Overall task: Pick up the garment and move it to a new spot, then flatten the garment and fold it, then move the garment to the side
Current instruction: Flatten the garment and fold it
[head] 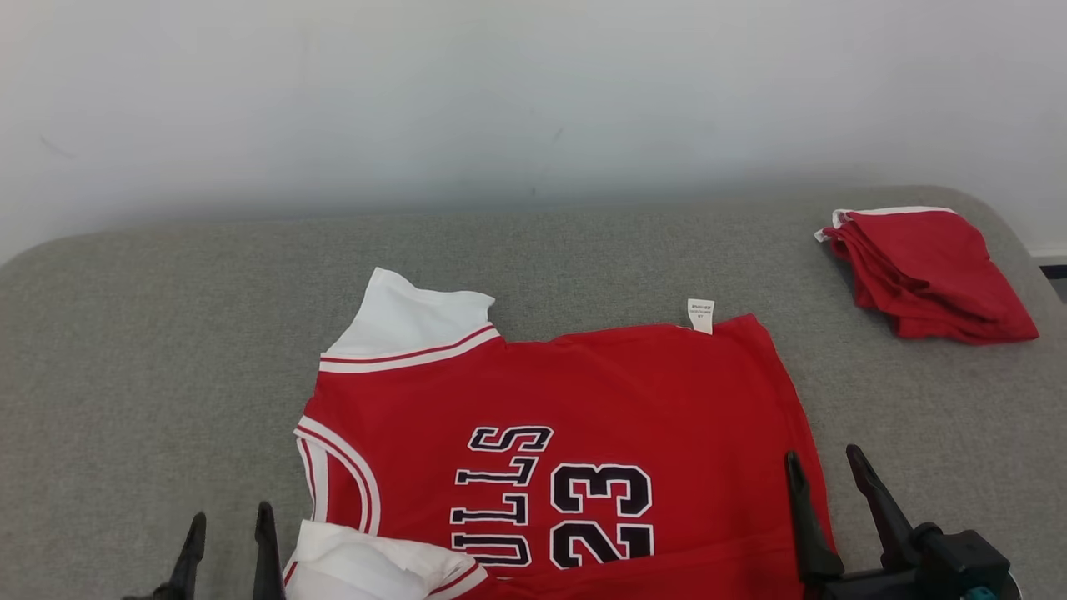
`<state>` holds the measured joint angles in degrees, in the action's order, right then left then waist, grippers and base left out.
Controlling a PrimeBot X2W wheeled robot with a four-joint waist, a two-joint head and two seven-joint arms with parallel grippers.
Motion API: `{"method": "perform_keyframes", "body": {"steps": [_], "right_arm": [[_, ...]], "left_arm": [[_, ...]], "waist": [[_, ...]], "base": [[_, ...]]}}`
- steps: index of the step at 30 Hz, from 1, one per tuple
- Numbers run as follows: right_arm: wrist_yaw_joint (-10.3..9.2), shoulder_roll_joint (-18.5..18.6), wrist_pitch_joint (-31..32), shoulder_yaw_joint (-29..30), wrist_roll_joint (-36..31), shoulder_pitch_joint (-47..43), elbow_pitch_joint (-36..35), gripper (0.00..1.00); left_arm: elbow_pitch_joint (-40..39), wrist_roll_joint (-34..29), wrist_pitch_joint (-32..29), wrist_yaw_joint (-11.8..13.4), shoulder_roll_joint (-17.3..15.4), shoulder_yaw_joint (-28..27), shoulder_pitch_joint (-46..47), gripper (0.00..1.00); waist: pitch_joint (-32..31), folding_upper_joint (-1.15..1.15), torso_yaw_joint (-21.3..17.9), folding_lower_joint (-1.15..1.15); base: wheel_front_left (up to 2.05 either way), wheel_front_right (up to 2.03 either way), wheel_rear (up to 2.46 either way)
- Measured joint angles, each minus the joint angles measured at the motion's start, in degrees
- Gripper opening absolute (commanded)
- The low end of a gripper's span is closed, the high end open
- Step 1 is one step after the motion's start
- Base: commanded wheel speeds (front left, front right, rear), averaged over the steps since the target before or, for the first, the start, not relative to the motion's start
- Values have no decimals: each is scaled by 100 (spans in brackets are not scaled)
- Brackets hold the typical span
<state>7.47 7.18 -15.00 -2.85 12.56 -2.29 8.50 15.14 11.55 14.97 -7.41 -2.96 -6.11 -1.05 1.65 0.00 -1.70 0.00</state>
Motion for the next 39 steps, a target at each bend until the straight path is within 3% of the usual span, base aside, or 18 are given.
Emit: {"method": "perform_keyframes", "body": {"steps": [7,12,22,29,39], "right_arm": [[0,19,-13,-172,-2,404,116,100],[0,20,-13,-344,48,1062,253,100],[0,-157,-13,-602,134,2084,477,100],[0,-202,-13,-654,163,2231,515,100],[0,-258,-13,-746,199,2472,512,100]], "left_arm": [[223,136,5,-11,-402,402,862,100],[855,723,-18,-11,-1077,971,2025,100],[1522,2454,-1421,-13,-2486,2481,4147,100],[1896,3163,-1987,-13,-2983,3188,4736,100],[2742,3443,-2314,-13,-3216,3605,5427,100]], "waist": [[222,0,-155,0],[544,0,-336,1],[1373,1,-870,2],[1729,1,-1202,1],[2168,1,-1502,1]], "base": [[0,0,0],[0,0,0],[0,0,0],[0,0,0],[0,0,0]]}}
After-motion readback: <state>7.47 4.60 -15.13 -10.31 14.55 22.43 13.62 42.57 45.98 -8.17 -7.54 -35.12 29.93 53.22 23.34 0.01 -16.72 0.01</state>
